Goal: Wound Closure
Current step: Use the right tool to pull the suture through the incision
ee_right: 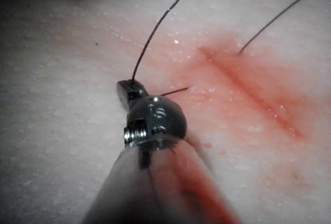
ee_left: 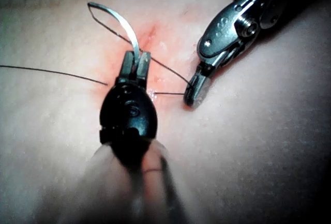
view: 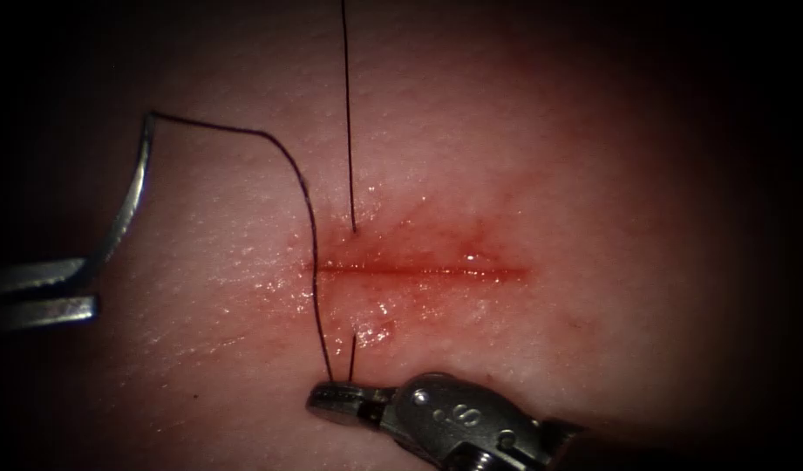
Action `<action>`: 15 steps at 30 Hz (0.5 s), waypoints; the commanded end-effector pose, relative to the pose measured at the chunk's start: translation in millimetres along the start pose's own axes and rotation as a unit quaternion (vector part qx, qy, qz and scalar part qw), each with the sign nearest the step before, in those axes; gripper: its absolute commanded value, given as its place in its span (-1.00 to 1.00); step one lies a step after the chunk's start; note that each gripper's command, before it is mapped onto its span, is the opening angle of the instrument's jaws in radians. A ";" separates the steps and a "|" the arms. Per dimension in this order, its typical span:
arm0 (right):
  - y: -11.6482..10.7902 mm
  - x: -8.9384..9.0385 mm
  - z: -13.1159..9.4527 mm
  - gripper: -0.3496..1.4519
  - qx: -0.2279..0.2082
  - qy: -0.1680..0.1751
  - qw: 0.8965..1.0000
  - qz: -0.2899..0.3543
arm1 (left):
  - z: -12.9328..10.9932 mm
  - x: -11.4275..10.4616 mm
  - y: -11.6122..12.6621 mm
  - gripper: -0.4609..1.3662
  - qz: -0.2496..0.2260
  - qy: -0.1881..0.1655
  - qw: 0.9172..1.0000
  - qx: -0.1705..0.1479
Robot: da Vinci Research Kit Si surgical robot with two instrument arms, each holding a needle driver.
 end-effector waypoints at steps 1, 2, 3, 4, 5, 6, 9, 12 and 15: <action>-0.2 0.0 -0.1 -1.00 0.000 0.001 1.000 -0.003 | 0.0 0.0 0.0 -0.88 0.000 0.000 1.000 -0.003; -1.3 0.2 -0.4 -1.00 0.004 0.005 1.000 -0.005 | -0.2 -0.1 0.1 -0.88 0.001 0.000 1.000 -0.004; -1.5 0.2 -0.5 -1.00 0.005 0.005 1.000 -0.006 | -0.2 -0.1 0.1 -0.88 0.001 0.000 1.000 -0.004; -2.3 0.4 -0.7 -1.00 0.010 0.008 1.000 -0.008 | -0.3 -0.2 0.1 -0.88 0.001 0.000 1.000 -0.004; -3.3 0.6 -0.9 -1.00 0.014 0.007 1.000 -0.012 | -0.4 -0.2 0.0 -0.88 0.002 0.001 1.000 -0.006; -3.5 0.6 -0.9 -1.00 0.015 0.007 1.000 -0.013 | -0.4 -0.2 0.0 -0.88 0.002 0.001 1.000 -0.006; -5.6 1.0 -1.0 -1.00 0.027 0.008 0.999 -0.022 | -0.5 -0.4 0.1 -0.88 0.003 0.001 1.000 -0.007; -6.7 1.5 -1.2 -1.00 0.035 0.016 0.999 -0.022 | -0.5 -0.6 0.2 -0.88 0.004 0.002 1.000 -0.007; -6.8 1.8 -1.5 -1.00 0.040 0.019 0.999 -0.016 | -0.6 -0.7 0.3 -0.88 0.008 0.002 1.000 -0.007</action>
